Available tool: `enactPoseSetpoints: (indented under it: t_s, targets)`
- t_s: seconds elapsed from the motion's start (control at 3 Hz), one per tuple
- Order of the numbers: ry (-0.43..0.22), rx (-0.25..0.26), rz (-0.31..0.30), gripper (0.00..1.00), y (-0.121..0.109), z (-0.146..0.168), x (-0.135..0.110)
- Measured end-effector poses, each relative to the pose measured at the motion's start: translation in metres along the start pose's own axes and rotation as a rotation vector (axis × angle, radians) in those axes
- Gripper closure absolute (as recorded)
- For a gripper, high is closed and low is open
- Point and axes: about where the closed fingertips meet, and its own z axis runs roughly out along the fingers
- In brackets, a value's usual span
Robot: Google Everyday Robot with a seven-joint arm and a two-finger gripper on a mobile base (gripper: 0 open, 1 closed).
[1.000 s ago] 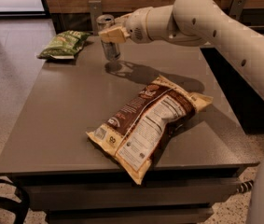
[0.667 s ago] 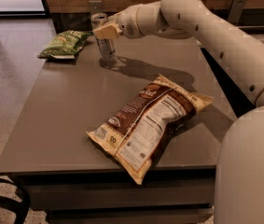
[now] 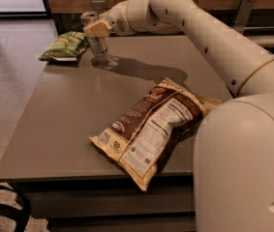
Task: Move redbull can near green jalapeno chip bag
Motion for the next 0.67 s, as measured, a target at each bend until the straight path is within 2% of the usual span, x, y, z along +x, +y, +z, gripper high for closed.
enactPoseSetpoints:
  t_s: [0.67]
  targets:
    - [-0.012,-0.015,0.05,1.0,0.005,0.021,0.019]
